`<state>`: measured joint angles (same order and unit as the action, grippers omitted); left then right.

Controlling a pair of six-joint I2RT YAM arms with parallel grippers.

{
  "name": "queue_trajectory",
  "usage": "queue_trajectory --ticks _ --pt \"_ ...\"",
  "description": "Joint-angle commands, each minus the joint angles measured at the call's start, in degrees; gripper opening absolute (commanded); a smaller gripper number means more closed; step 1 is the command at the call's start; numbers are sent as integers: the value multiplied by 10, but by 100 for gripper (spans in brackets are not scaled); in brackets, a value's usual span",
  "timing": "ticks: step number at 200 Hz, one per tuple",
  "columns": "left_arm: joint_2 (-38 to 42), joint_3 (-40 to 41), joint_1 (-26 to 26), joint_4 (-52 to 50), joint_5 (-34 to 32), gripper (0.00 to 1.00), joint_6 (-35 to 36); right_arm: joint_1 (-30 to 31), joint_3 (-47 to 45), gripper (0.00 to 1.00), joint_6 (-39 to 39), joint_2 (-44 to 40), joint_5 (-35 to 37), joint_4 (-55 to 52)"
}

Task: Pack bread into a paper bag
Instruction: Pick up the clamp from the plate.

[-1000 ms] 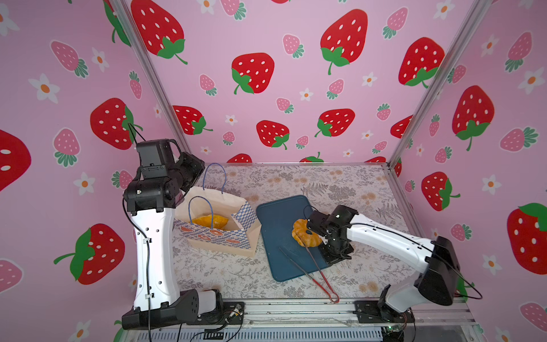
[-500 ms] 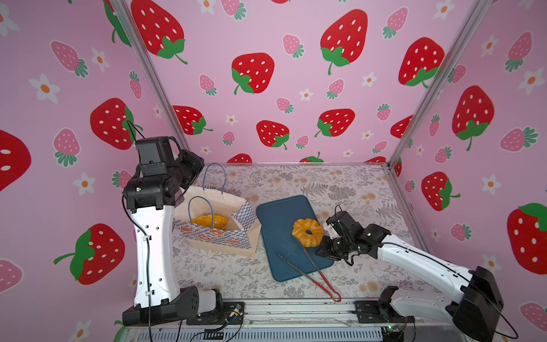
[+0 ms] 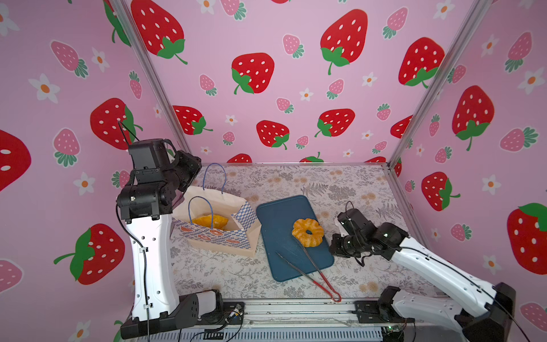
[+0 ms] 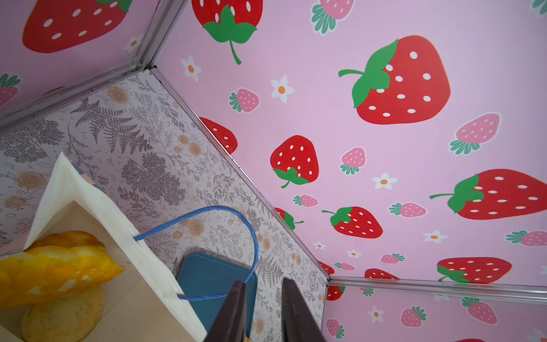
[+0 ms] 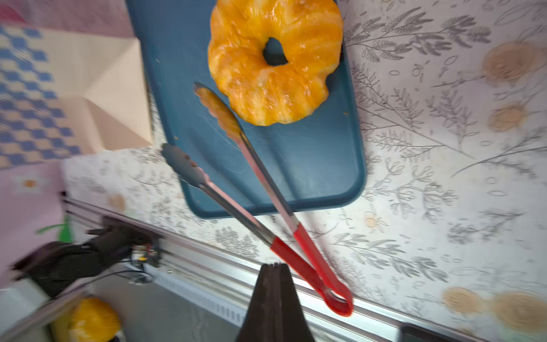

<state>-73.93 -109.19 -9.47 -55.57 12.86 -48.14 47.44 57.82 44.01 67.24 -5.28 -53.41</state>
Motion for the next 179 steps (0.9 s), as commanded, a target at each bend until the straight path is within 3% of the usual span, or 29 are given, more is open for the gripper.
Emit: queue_trajectory --ticks 1,18,34,37,42,46,95,125,154,179 --pt "10 3 1 0 0 27 -3 66 5 4 -55 46 77 -132" --pt "15 6 1 -3 -4 26 -2 97 -6 14 -44 53 65 -126" --pt "17 9 2 -6 -9 26 -3 113 -12 34 -43 57 43 -134" --pt "17 9 1 -7 -9 26 -2 115 -12 43 -43 59 39 -137" --pt "16 9 1 -7 -10 26 -4 116 -9 92 -44 64 34 -149" --pt "16 9 1 -7 -9 26 -4 119 -6 100 -49 69 28 -154" --pt "15 38 1 0 -6 25 -12 147 -12 100 -85 96 14 -136" --pt "14 49 2 2 -10 25 -14 190 9 100 -122 188 39 -126" --pt "11 52 2 3 -15 25 -12 236 39 100 -153 286 110 -126" --pt "11 57 3 4 -13 24 -13 238 29 100 -153 307 110 -90"
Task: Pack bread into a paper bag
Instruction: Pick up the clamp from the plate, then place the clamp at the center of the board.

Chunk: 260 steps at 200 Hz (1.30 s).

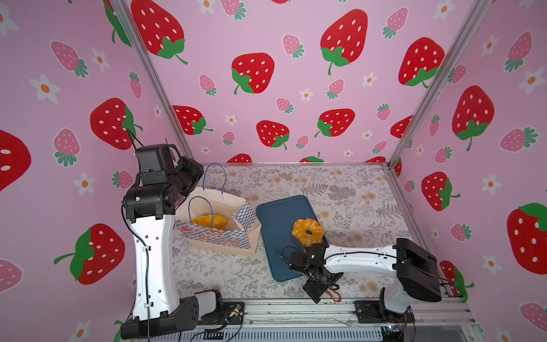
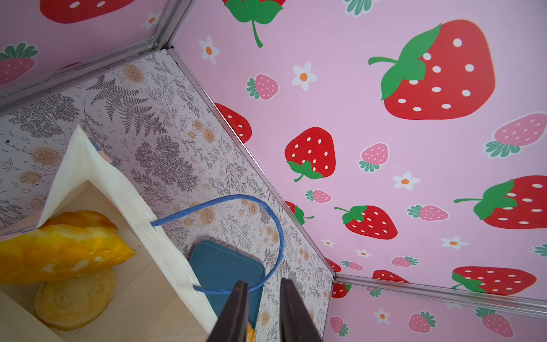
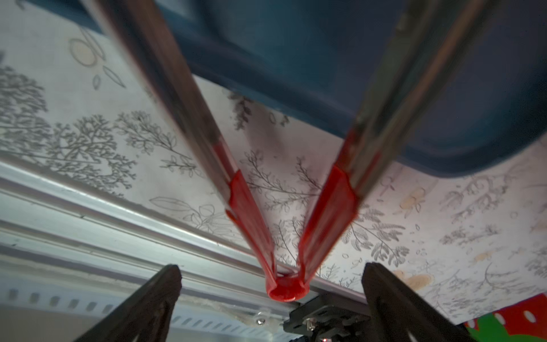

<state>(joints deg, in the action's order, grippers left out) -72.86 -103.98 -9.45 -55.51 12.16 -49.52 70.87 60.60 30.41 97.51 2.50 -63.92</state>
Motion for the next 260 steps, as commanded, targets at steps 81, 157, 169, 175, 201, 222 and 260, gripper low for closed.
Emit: queue_trajectory --ticks 81,157,169,175,201,222,260 --pt "-8 7 6 2 -1 24 2 2 -73 68 21 15 11 107" --pt "-12 -5 8 0 -1 24 5 3 -37 0 38 -29 57 32" --pt "-12 -5 8 1 -1 24 6 3 -16 0 39 -42 71 0" --pt "-12 -5 8 1 -1 24 6 3 -2 0 38 -49 77 -14" --pt "-11 -3 8 4 -2 24 7 3 52 0 37 -75 88 -73" --pt "-10 1 8 10 0 24 6 -1 82 0 42 -93 63 -109" --pt "-17 6 8 23 14 24 2 -23 102 0 64 -88 76 -217"
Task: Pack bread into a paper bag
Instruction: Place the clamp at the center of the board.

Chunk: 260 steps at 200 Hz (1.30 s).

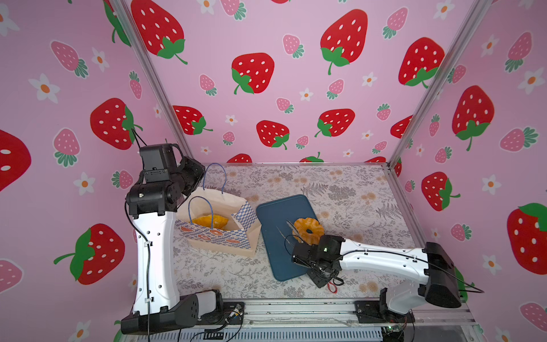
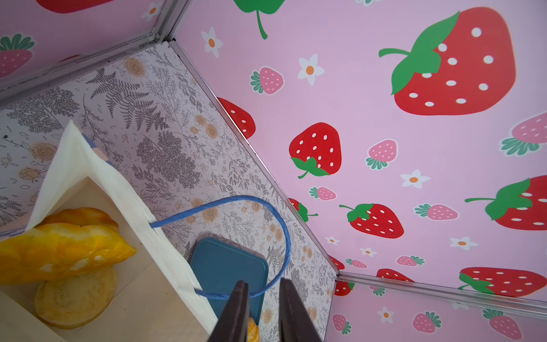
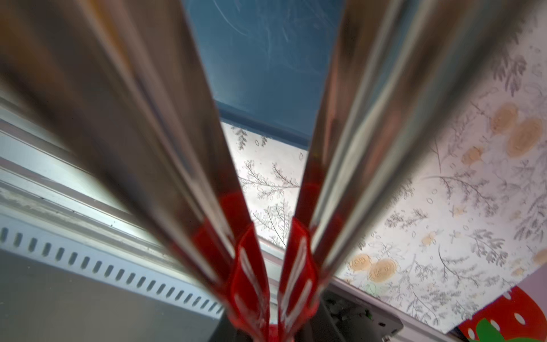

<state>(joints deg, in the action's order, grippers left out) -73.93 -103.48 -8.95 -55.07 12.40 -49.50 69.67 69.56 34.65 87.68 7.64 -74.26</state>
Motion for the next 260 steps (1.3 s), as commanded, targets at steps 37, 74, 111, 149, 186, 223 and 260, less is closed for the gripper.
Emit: queue_trajectory --ticks 37,74,111,149,186,223,260 --pt "-16 1 3 30 24 24 -2 -14 4 4 23 60 62 -160" --pt "-22 -8 3 28 25 24 2 -33 -60 0 107 22 -9 -83" --pt "-37 -24 3 28 33 24 1 -67 -79 0 130 -28 -31 -41" --pt "-46 -29 5 27 39 24 2 -212 -162 0 194 -107 -72 18" --pt "-47 -30 5 31 41 24 4 -352 -191 0 118 -63 -119 143" --pt "-52 -38 6 31 44 24 6 -371 -150 0 62 71 -105 189" --pt "-61 -46 6 26 41 24 15 -395 -135 3 43 134 -102 215"
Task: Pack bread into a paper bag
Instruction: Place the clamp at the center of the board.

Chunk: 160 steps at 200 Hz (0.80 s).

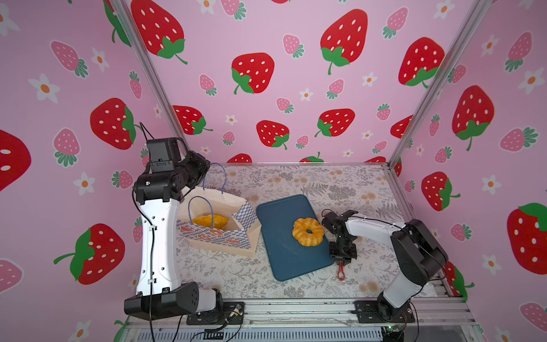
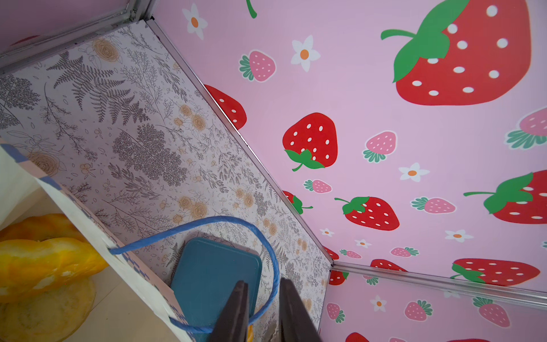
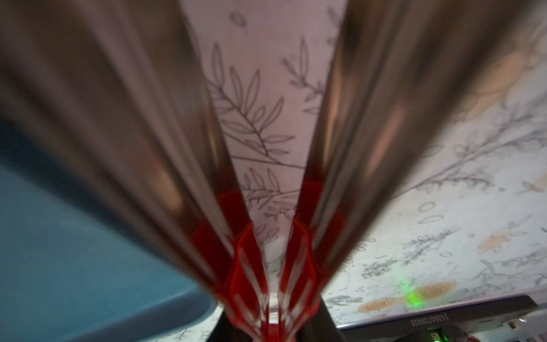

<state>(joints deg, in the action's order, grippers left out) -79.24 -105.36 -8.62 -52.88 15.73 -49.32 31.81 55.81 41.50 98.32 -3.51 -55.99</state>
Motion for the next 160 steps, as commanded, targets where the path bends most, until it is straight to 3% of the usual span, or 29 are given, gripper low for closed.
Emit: queue_trajectory --ticks 1,11,35,50,111,160 --pt "-9 -27 3 3 8 24 13 -17 2 3 -25 28 9 33" --pt "-13 -32 3 2 9 24 14 -24 -1 7 -31 34 8 37" --pt "-24 -36 3 5 12 24 13 -36 -12 49 -37 32 8 49" --pt "-30 -38 3 7 14 24 12 -42 -16 62 -40 27 9 56" --pt "-56 -54 4 16 19 24 8 -89 12 67 -66 32 7 65" --pt "-73 -64 8 19 22 24 7 -114 41 63 -88 69 -3 81"
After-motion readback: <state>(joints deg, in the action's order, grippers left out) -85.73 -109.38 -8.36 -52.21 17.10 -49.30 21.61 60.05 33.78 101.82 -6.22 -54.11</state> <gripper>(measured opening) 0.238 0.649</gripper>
